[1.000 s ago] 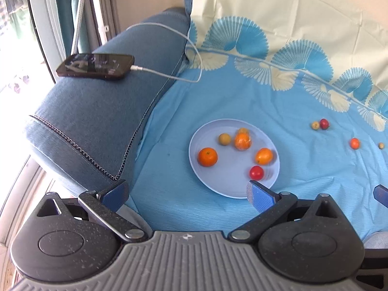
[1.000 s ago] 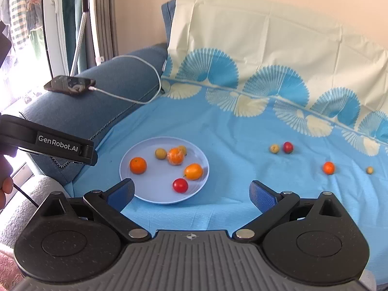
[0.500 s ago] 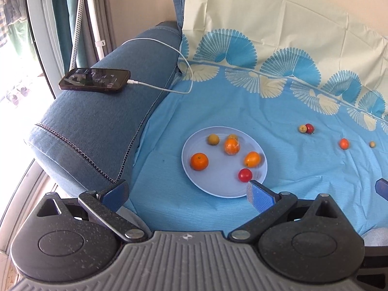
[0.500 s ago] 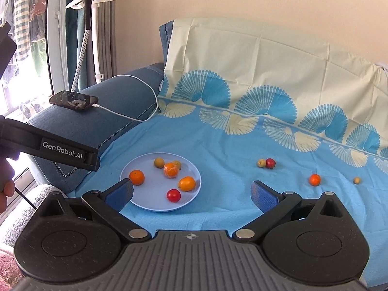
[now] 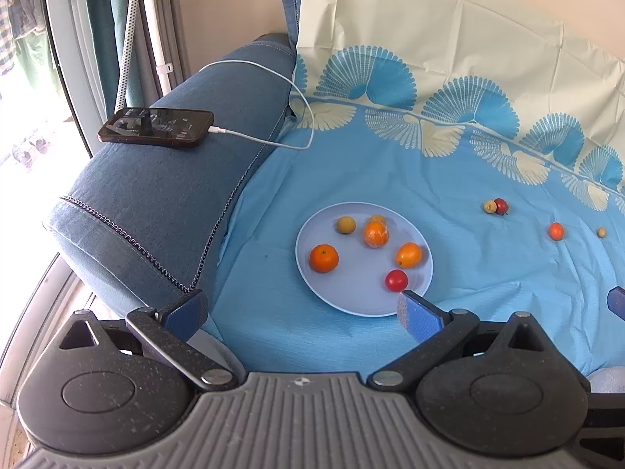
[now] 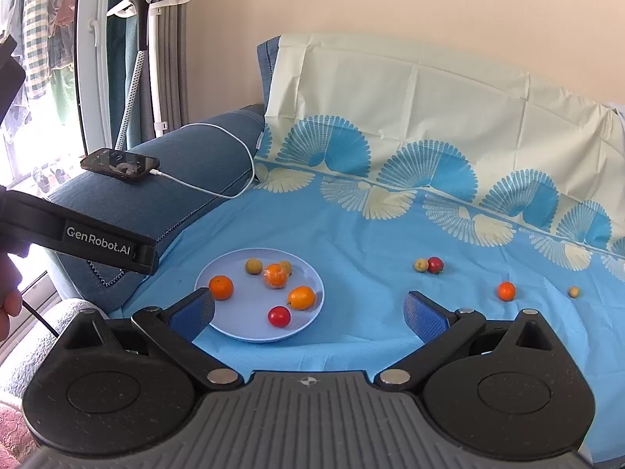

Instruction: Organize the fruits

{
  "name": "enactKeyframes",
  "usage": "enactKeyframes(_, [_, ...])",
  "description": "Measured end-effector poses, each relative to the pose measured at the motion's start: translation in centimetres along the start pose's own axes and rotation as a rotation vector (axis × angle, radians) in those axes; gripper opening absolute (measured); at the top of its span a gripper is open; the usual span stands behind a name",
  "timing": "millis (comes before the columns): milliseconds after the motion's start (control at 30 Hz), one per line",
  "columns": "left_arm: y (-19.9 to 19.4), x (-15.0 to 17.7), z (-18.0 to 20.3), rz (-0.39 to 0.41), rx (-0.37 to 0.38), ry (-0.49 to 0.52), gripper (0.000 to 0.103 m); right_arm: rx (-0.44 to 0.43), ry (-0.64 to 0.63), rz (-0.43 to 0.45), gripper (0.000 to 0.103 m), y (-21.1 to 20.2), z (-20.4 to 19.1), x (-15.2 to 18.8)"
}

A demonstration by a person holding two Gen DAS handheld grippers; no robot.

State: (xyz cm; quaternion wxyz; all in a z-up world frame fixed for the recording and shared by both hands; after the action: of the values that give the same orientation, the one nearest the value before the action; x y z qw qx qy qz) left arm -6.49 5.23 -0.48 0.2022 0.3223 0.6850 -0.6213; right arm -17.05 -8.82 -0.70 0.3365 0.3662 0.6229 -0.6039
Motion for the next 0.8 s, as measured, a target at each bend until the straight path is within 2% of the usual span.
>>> enactKeyframes(800, [2.2,-0.2,1.3,-0.047,-0.016,0.032,0.103,0.004,0.078,-0.04,0.102,1.6,1.8,1.1])
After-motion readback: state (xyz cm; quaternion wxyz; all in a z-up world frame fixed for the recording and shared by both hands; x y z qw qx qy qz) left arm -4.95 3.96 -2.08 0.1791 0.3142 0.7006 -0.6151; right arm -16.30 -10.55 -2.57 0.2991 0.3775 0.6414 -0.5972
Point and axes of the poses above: each gripper's, at about its wrist camera, not at the fingertips, and y roughly the way its jaws point, z to its right, x to its underside, the point moved 4 cm from there along y, roughly the way its jaws point, and after that the axes turned 9 degrees about -x, right-handed, at the moved point
